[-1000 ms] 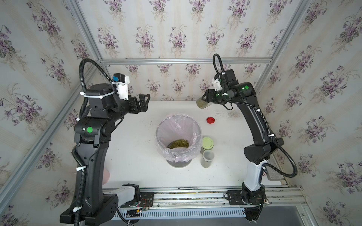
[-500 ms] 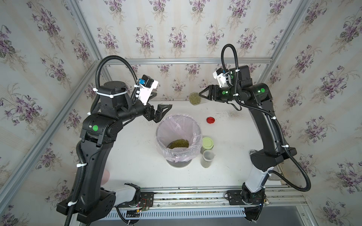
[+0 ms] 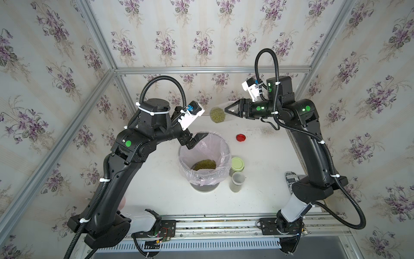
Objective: Empty moldy mung beans from jars
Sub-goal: Pick up the jar from the center of the board.
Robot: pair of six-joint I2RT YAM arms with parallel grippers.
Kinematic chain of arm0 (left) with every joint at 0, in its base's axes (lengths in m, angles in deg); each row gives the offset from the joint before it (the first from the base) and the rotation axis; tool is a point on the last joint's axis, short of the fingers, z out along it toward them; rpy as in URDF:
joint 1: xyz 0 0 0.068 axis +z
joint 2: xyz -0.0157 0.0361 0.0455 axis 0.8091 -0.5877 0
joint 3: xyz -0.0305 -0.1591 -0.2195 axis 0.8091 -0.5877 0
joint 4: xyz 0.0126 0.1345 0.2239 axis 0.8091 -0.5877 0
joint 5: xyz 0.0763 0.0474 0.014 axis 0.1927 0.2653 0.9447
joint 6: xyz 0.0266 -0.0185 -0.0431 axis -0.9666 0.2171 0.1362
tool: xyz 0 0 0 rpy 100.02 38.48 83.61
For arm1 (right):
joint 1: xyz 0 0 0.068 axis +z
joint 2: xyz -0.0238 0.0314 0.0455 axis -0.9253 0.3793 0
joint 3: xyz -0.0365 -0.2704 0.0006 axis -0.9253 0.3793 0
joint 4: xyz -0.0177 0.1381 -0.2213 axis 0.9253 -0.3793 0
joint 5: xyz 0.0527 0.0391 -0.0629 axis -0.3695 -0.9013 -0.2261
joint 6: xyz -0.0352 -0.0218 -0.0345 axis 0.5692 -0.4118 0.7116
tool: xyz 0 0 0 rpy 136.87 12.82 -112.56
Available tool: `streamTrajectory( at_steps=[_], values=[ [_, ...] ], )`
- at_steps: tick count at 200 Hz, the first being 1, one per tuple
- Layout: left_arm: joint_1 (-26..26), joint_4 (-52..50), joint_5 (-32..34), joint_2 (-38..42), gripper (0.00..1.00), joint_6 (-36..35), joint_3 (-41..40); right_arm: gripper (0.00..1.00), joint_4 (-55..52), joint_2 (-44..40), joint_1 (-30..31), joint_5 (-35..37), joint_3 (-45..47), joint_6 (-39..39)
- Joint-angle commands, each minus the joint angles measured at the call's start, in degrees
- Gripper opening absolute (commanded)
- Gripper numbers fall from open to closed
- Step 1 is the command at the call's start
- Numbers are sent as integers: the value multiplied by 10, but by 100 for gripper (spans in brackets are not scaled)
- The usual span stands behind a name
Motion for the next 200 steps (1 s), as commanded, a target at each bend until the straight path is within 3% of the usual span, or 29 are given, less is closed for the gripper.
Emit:
streamTrajectory(
  at_steps=[1,42,69,200],
  values=[
    [-19,14,81,3,99,-56,-11,56,44,-16,15,-12,25,-7],
    [-45,77,123,53,99,-80,-106,54,25,-22,28,-9,37,0],
    [-52,112,147,83,100,-88,-156,54,1,-22,66,7,39,3],
    [-87,154,140,86,99,-81,-210,53,-14,-13,110,2,53,1]
  ],
)
